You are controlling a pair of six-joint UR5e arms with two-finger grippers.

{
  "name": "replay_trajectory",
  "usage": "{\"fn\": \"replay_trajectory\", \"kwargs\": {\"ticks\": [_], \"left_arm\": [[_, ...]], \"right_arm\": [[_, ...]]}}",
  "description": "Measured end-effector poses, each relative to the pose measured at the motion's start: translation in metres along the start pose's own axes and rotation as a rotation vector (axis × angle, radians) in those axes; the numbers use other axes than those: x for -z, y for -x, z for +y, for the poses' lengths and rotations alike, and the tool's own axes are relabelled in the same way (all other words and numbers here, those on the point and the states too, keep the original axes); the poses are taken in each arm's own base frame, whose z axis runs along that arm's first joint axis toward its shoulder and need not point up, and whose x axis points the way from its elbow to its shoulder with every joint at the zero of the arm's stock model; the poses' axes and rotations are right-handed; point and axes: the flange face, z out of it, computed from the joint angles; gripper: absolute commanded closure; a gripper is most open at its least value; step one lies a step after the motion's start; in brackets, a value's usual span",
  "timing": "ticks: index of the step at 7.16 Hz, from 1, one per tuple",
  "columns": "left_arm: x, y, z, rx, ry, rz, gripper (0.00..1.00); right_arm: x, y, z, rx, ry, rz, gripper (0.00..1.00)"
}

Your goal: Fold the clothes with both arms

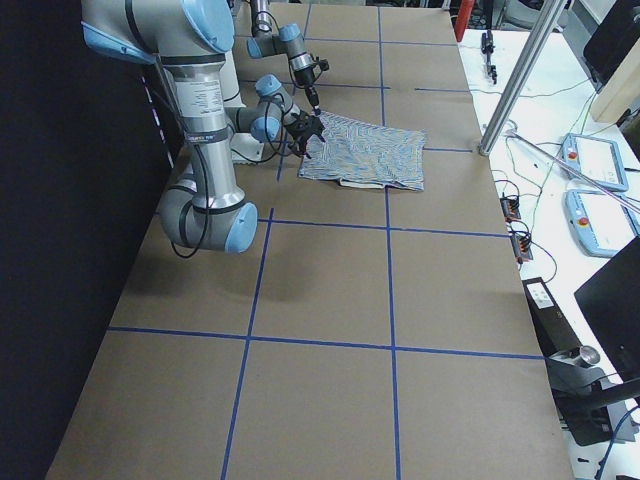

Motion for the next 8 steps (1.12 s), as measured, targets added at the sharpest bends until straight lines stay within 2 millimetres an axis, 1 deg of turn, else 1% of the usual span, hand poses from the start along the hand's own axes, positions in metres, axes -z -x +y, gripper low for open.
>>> {"fn": "replay_trajectory", "kwargs": {"ticks": [1,2,3,4,5,6,8], "left_arm": [[0.000,-0.001,0.001,0.000,0.001,0.001,1.00],[0.000,-0.001,0.002,0.000,0.002,0.002,1.00],[0.000,-0.001,0.003,-0.001,0.004,0.002,1.00],[0.000,-0.001,0.004,-0.001,0.005,0.002,1.00],[0.000,-0.001,0.005,-0.002,0.007,0.001,1.00],[-0.001,-0.001,0.007,-0.003,0.010,0.001,1.00],[0.000,-0.002,0.008,-0.003,0.013,0.002,1.00]], "right_arm": [[-0.006,0.005,0.008,0.008,-0.011,0.040,0.18],[-0.010,0.010,0.011,0.017,-0.018,0.079,0.18],[-0.011,0.019,0.011,0.029,-0.027,0.118,0.19],[-0.014,0.028,0.011,0.048,-0.036,0.156,0.22],[-0.018,0.031,0.011,0.062,-0.041,0.178,0.22],[-0.022,0.031,0.012,0.078,-0.042,0.195,0.22],[-0.034,0.025,0.014,0.118,-0.036,0.237,0.22]]}}
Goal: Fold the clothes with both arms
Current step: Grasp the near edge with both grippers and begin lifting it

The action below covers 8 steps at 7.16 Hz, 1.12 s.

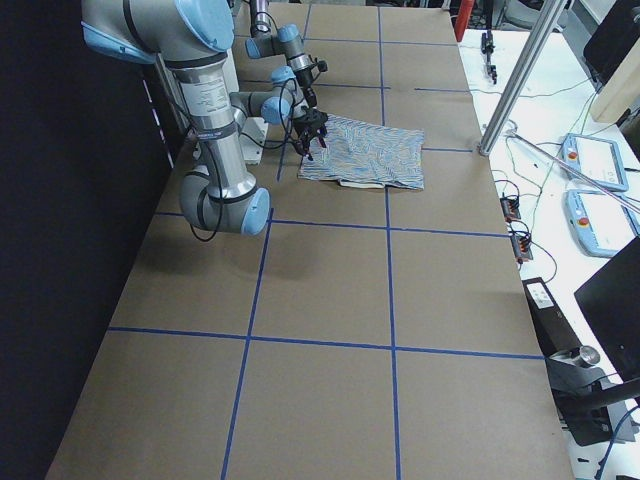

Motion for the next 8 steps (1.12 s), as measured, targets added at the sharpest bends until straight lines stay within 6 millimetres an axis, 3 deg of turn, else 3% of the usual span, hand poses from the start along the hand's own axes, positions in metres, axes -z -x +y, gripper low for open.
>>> {"fn": "replay_trajectory", "kwargs": {"ticks": [4,8], "left_arm": [[0.000,-0.004,0.003,0.000,0.005,0.006,1.00],[-0.002,-0.004,0.007,-0.002,0.011,0.003,1.00]], "right_arm": [[-0.024,0.008,0.013,0.023,-0.008,0.047,0.22],[-0.028,0.004,0.015,0.068,-0.003,0.091,0.22]]}}
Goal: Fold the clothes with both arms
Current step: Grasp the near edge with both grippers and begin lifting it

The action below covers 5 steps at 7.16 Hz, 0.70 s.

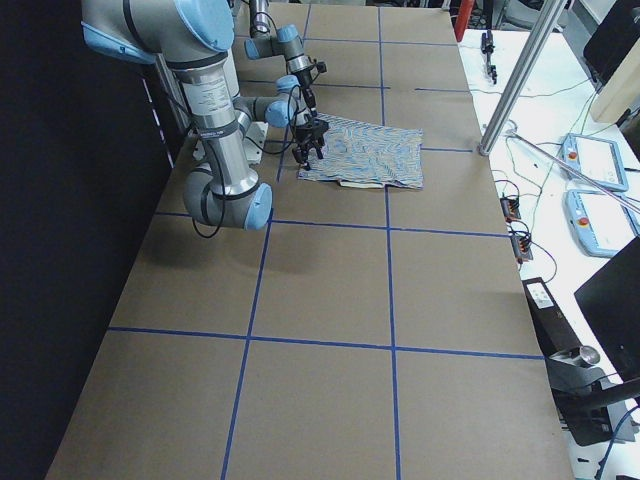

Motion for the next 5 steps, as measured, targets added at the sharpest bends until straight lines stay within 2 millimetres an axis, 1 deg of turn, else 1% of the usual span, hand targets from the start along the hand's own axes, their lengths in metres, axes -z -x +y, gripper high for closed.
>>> {"fn": "replay_trajectory", "kwargs": {"ticks": [2,5], "left_arm": [[-0.0014,-0.0002,0.0057,-0.003,0.009,-0.001,1.00],[-0.0026,-0.0005,0.0076,-0.003,0.011,-0.002,1.00]], "right_arm": [[0.0000,-0.0013,-0.0001,0.006,-0.002,0.014,0.22],[0.0017,-0.0032,0.0008,0.028,0.012,0.032,0.23]]}}
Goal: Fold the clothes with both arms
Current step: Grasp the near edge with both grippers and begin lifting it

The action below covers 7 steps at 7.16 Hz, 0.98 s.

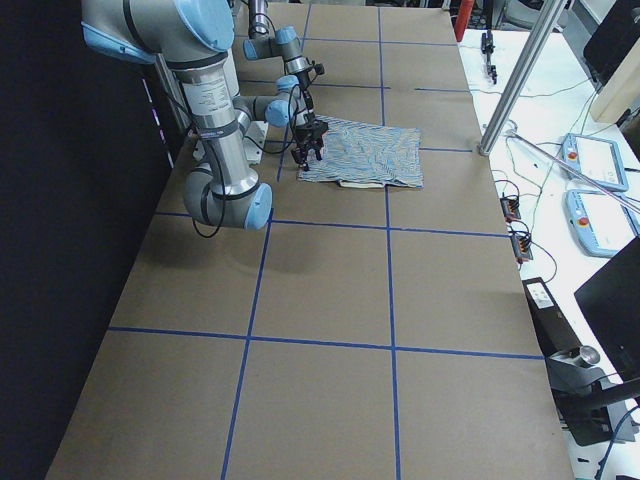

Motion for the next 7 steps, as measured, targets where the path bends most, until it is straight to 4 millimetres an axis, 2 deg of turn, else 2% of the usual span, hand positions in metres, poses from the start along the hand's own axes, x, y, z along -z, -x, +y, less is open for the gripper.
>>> {"fn": "replay_trajectory", "kwargs": {"ticks": [1,2,3,7], "left_arm": [[0.000,0.000,0.000,0.000,0.001,-0.001,1.00],[0.000,0.000,0.001,-0.001,0.001,-0.001,1.00],[0.000,0.000,0.001,-0.001,0.001,0.000,1.00],[0.000,-0.001,0.001,-0.001,0.002,0.002,1.00]], "right_arm": [[-0.001,-0.001,0.000,0.007,-0.001,0.004,0.26],[-0.003,-0.003,-0.001,0.010,-0.002,0.008,0.43],[-0.003,-0.003,-0.001,0.011,-0.002,0.009,0.99],[0.008,0.000,-0.002,0.006,0.003,-0.018,1.00]]}}
